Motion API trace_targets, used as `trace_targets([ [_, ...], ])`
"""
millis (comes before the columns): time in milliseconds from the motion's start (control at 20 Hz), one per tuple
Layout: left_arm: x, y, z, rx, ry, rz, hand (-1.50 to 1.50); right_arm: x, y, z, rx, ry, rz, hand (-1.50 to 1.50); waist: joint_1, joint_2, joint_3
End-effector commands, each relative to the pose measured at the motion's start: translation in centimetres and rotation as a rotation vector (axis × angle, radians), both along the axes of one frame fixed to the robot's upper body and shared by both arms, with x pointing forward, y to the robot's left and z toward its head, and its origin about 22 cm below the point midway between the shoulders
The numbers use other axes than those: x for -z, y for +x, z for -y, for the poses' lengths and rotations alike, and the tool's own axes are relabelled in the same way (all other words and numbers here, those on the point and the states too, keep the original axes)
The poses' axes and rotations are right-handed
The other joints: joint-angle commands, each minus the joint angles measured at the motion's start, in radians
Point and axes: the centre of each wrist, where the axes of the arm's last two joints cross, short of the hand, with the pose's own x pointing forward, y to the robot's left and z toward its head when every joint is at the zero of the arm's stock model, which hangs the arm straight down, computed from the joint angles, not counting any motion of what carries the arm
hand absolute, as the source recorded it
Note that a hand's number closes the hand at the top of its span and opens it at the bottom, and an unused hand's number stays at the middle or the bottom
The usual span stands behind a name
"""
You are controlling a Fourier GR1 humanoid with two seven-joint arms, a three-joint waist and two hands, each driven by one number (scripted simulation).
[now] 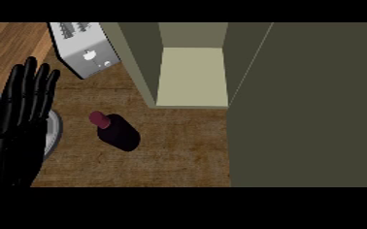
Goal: Pick up the wine, place it into the cabinet and close the cabinet
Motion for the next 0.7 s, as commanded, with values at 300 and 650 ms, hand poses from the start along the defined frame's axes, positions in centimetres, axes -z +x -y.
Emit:
trace_targets([
  [300, 3.1, -2.2, 6.1, 0.336, -0.199, -0.187, -1.5, 1.2, -2.4, -1.3, -0.26, -0.018, -0.143, -1.5, -0.025, 0.017, -0.002],
  [650, 0.4, -5.5, 9.4, 0.381, -0.248, -0.221, -1.5, -2.9, -6.6, -1.5, -0.298, 0.009, -0.174, -1.5, -0.02, 0.011, 0.0],
])
